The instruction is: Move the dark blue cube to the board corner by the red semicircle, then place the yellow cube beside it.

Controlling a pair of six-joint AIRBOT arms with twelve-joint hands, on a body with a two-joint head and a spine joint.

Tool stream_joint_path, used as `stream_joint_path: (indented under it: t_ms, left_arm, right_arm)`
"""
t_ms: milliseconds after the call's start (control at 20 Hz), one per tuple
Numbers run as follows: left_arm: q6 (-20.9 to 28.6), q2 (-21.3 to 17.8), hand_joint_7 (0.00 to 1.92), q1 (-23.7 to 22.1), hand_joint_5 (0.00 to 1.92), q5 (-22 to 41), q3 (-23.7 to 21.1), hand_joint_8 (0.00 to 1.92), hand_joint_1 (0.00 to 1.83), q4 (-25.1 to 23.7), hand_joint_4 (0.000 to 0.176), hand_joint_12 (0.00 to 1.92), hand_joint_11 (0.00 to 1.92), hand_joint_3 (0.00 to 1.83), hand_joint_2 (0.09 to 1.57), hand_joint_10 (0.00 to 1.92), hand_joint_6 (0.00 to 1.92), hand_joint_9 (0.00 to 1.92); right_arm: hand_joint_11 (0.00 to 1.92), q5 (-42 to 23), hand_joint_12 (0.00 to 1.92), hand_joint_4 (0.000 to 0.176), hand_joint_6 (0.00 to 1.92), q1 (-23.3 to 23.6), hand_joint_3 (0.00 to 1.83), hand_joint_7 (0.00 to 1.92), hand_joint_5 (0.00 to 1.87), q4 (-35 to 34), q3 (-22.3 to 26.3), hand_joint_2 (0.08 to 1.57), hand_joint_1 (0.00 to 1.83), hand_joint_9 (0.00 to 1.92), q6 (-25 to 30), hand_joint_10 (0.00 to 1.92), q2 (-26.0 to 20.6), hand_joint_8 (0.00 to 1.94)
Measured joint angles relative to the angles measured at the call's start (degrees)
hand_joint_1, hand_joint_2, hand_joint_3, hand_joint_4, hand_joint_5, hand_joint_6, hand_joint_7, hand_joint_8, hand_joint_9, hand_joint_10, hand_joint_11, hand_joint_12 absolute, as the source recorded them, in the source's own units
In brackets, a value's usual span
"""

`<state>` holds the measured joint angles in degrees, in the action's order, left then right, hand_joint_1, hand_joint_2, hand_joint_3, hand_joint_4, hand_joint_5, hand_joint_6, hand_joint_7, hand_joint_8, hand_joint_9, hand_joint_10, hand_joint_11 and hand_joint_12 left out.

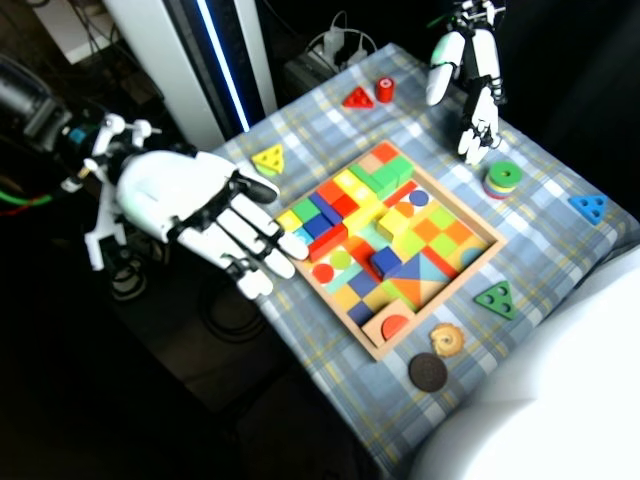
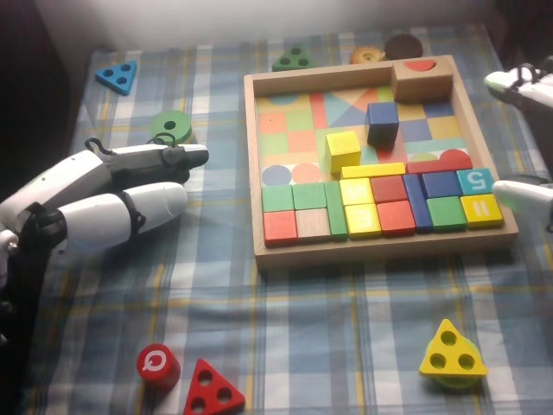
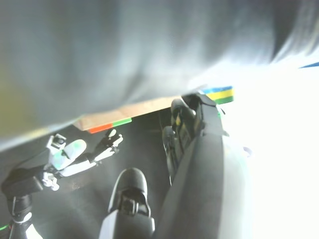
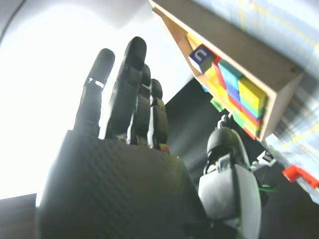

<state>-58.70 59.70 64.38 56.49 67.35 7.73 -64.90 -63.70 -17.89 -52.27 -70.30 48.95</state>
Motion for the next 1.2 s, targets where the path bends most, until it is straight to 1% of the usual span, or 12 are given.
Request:
stream_joint_path:
  t_ms: [150, 350, 450, 550, 700, 850, 950, 1000, 1050, 1100, 1150, 1200]
  left_arm:
    - [0.0, -0.2, 0.36, -0.7, 0.45, -0.8, 0.0, 0.00, 0.30, -0.1, 0.000, 0.51, 0.12, 0.00, 1.34, 0.00, 0.00, 0.38]
    - [0.0, -0.2, 0.37, -0.8, 0.45, -1.7, 0.0, 0.00, 0.32, -1.3, 0.002, 0.42, 0.15, 0.00, 1.33, 0.00, 0.00, 0.39]
    - [0.0, -0.2, 0.37, -0.9, 0.45, -1.7, 0.1, 0.00, 0.31, -1.2, 0.013, 0.42, 0.15, 0.00, 1.33, 0.00, 0.00, 0.39]
    - [0.0, -0.2, 0.33, -0.9, 0.40, -2.1, 0.2, 0.00, 0.25, -1.1, 0.044, 0.39, 0.13, 0.00, 1.33, 0.00, 0.00, 0.36]
    - [0.0, -0.2, 0.35, -0.9, 0.41, -2.1, 0.4, 0.00, 0.24, -1.5, 0.032, 0.25, 0.18, 0.00, 1.34, 0.00, 0.00, 0.35]
    - [0.0, -0.2, 0.34, -0.9, 0.40, -2.3, 0.4, 0.00, 0.27, -1.7, 0.030, 0.24, 0.20, 0.00, 1.34, 0.00, 0.00, 0.35]
    - [0.0, -0.2, 0.34, -0.9, 0.40, -3.0, 0.4, 0.01, 0.29, -1.7, 0.042, 0.22, 0.21, 0.00, 1.33, 0.01, 0.00, 0.36]
    - [0.0, -0.2, 0.34, -0.9, 0.40, -3.1, 0.5, 0.01, 0.30, -1.8, 0.036, 0.22, 0.21, 0.00, 1.34, 0.01, 0.01, 0.36]
    - [0.0, -0.2, 0.35, -0.9, 0.41, -3.1, 0.5, 0.01, 0.31, -1.7, 0.036, 0.23, 0.23, 0.00, 1.33, 0.01, 0.01, 0.37]
    - [0.0, -0.2, 0.35, -0.9, 0.41, -3.1, 0.5, 0.00, 0.29, -1.8, 0.034, 0.22, 0.23, 0.00, 1.33, 0.01, 0.01, 0.38]
    - [0.0, -0.2, 0.35, -0.9, 0.42, -3.1, 0.5, 0.00, 0.29, -1.8, 0.032, 0.22, 0.23, 0.00, 1.33, 0.01, 0.01, 0.38]
    - [0.0, -0.2, 0.36, -0.9, 0.42, -3.1, 0.5, 0.01, 0.29, -1.7, 0.030, 0.22, 0.23, 0.00, 1.33, 0.01, 0.01, 0.38]
  right_arm:
    - [0.00, 5.8, 1.11, 0.000, 0.00, 1.3, 0.00, 0.46, 0.35, 6.0, -5.5, 1.22, 0.56, 0.48, 17.9, 0.01, -3.4, 0.01]
    - [0.00, 17.1, 1.10, 0.000, 0.00, 11.1, 0.00, 0.48, 0.35, 16.9, -7.5, 1.17, 0.72, 0.52, 19.8, 0.01, -6.6, 0.00]
    - [0.28, 26.2, 1.00, 0.000, 0.00, 18.8, 0.00, 0.59, 0.44, 27.1, -9.3, 1.17, 0.88, 0.68, 23.9, 0.03, -6.2, 0.01]
    - [0.37, 36.0, 0.93, 0.000, 0.00, 28.4, 0.00, 0.67, 0.47, 42.0, -12.2, 1.17, 0.97, 0.76, 33.7, 0.02, -5.1, 0.01]
    - [0.23, 43.7, 1.25, 0.000, 0.00, 38.2, 0.00, 0.71, 0.52, 64.3, -15.2, 1.16, 1.00, 0.70, 50.2, 0.01, -3.3, 0.00]
    - [0.19, 46.2, 1.29, 0.000, 0.00, 42.9, 0.00, 0.78, 0.55, 83.3, -17.3, 1.14, 1.05, 0.74, 66.3, 0.02, -1.0, 0.01]
    - [0.34, 45.2, 1.27, 0.000, 0.00, 44.3, 0.00, 0.86, 0.54, 91.1, -19.2, 1.14, 1.03, 0.79, 74.9, 0.03, 0.3, 0.02]
    - [0.42, 45.0, 1.28, 0.000, 0.00, 44.7, 0.00, 0.88, 0.52, 94.3, -19.9, 1.15, 1.04, 0.86, 77.9, 0.05, 0.7, 0.02]
    - [0.52, 44.9, 1.41, 0.000, 0.00, 45.0, 0.00, 0.89, 0.53, 97.6, -20.5, 1.15, 1.27, 0.89, 81.1, 0.49, 1.1, 0.92]
    - [0.62, 45.0, 1.73, 0.000, 0.00, 45.6, 0.00, 0.87, 0.56, 101.5, -20.9, 1.16, 1.32, 0.85, 84.3, 1.21, 1.4, 1.15]
    - [0.74, 44.9, 1.88, 0.000, 0.00, 45.9, 0.00, 0.89, 0.58, 103.2, -20.9, 1.15, 1.33, 0.88, 85.7, 1.61, 1.4, 1.18]
    - [0.93, 44.6, 1.91, 0.000, 0.00, 46.9, 0.00, 0.78, 0.60, 105.9, -20.9, 1.11, 1.20, 0.95, 87.4, 1.86, 1.9, 1.65]
